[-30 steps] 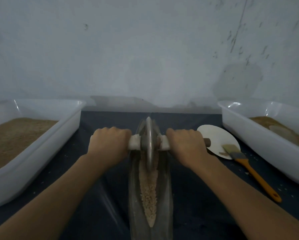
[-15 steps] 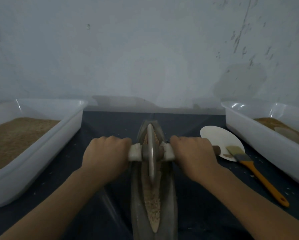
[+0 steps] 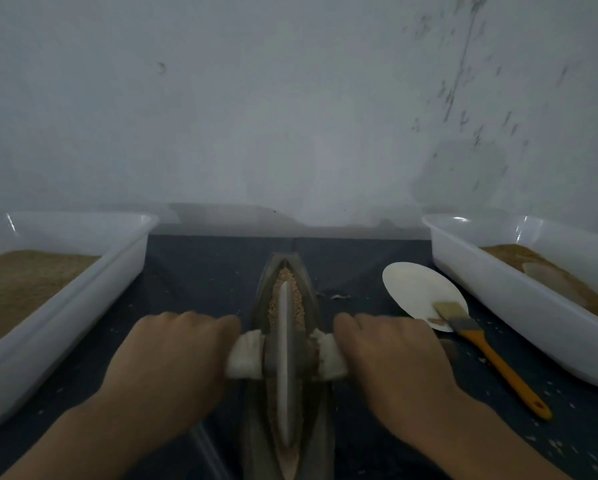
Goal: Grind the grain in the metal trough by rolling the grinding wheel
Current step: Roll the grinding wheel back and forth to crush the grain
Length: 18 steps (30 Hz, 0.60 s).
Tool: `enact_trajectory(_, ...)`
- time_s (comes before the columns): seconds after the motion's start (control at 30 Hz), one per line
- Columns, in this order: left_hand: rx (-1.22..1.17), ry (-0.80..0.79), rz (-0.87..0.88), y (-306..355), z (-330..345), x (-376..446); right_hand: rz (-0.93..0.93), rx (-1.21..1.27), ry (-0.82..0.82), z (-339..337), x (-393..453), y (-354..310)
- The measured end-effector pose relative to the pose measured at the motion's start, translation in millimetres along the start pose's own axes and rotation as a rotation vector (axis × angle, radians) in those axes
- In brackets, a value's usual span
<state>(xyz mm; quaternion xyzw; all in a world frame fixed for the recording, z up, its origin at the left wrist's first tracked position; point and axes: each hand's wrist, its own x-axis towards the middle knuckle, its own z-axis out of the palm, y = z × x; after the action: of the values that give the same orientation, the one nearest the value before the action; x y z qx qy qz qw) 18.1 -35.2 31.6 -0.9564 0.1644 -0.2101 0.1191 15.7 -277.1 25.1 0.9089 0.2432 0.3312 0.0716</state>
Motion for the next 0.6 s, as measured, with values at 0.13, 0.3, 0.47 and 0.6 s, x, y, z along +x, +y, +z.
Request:
enact_trajectory(0.13, -0.044, 0.024, -0.031, 0, 3, -3, -0.008, 0.02, -0.013, 2, 7, 1)
enact_trajectory(0.3, -0.052, 0.029, -0.157, -9, 37, 40, 0.032, 0.002, -0.195, 37, 52, 16)
enact_trajectory(0.47, -0.022, 0.114, -0.142, -13, 50, 66, 0.085, -0.018, -0.193, 56, 74, 24)
enact_trajectory(0.6, -0.032, 0.03, -0.134, -9, 39, 43, 0.034, 0.008, -0.2, 36, 55, 16)
